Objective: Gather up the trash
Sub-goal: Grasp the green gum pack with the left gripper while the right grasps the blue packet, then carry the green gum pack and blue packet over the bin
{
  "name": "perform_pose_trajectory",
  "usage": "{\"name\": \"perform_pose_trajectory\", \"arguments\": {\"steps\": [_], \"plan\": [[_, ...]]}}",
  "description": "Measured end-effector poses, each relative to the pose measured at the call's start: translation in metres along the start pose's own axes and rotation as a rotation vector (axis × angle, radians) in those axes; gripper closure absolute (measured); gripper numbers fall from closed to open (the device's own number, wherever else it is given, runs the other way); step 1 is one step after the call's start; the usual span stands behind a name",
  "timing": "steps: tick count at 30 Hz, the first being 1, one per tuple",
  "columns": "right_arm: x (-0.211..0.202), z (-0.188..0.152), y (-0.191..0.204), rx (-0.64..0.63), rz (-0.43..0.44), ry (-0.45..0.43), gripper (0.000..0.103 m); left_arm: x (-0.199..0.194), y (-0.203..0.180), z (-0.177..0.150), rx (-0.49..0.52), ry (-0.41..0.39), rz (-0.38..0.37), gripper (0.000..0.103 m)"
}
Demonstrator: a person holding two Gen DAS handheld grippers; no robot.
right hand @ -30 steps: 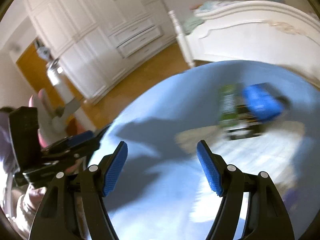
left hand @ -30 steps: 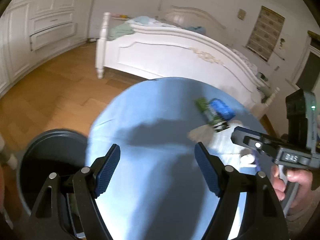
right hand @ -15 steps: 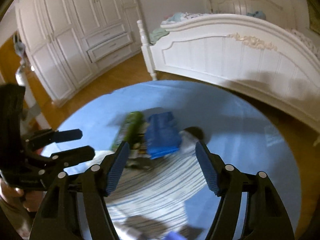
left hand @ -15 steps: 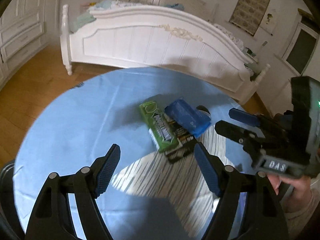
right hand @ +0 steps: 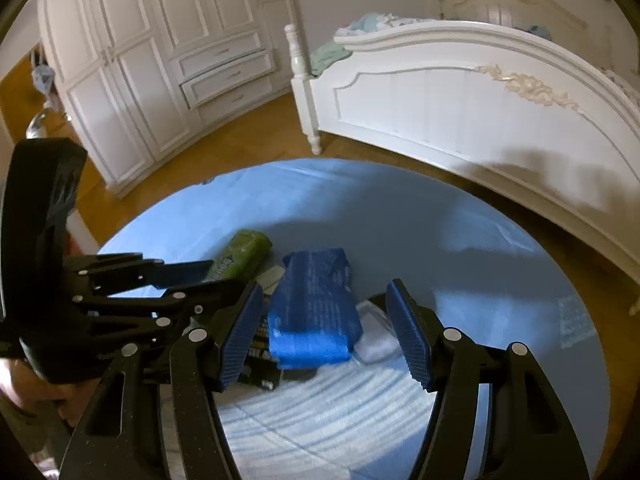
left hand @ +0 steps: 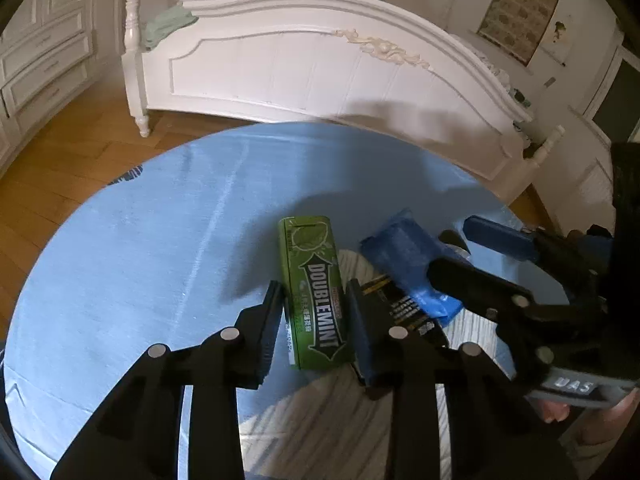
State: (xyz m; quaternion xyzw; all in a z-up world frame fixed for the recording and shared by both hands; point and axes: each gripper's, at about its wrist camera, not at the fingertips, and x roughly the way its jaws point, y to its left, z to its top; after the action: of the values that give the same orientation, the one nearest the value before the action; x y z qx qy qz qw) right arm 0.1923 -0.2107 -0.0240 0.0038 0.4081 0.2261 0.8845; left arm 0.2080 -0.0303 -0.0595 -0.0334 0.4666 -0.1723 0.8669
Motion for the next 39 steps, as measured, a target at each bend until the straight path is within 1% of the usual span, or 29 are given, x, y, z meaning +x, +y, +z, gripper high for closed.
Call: {"name": "perform_pose_trajectory", "arguments": {"steps": [4,5,6,8,11,15,17,20,22,26,33,39], "plan": [[0.017,0.003,0.006,-0.017,-0.008,0.038,0.039,-0.004,0.003,-0.003,0.008,-0.004,0.011,0.070],[0.021,0.004,0.007,-0.020,-0.011,0.045,0.043,-0.006,0.005,-0.004,0.003,-0.006,0.009,0.070],[0.026,0.005,0.009,-0.032,-0.015,0.057,0.049,-0.007,0.007,-0.004,-0.001,-0.007,0.008,0.070],[0.034,0.007,0.012,-0.043,-0.009,0.076,0.055,-0.009,0.011,-0.006,-0.007,-0.010,0.010,0.070],[0.037,0.006,0.015,-0.048,-0.009,0.073,0.057,-0.014,0.016,-0.010,-0.011,-0.015,0.013,0.070],[0.035,0.006,0.013,-0.018,0.017,0.073,0.059,-0.022,0.020,-0.013,-0.022,-0.024,0.009,0.070],[0.028,0.005,0.012,-0.006,0.027,0.059,0.059,-0.028,0.020,-0.014,-0.016,-0.033,0.004,0.071],[0.013,0.004,0.009,0.047,0.067,0.023,0.059,-0.038,0.019,-0.018,-0.003,-0.051,0.004,0.071],[-0.003,0.001,0.007,0.097,0.102,-0.006,0.059,-0.047,0.021,-0.022,-0.005,-0.063,0.001,0.071],[-0.031,-0.010,0.011,0.151,0.148,-0.051,0.060,-0.068,0.026,-0.032,-0.006,-0.089,0.002,0.072],[-0.066,-0.032,0.046,0.166,0.201,-0.079,0.060,-0.105,0.037,-0.056,-0.012,-0.135,0.020,0.072],[-0.077,-0.041,0.089,0.133,0.246,-0.066,0.060,-0.138,0.056,-0.083,-0.042,-0.173,0.042,0.072]]}}
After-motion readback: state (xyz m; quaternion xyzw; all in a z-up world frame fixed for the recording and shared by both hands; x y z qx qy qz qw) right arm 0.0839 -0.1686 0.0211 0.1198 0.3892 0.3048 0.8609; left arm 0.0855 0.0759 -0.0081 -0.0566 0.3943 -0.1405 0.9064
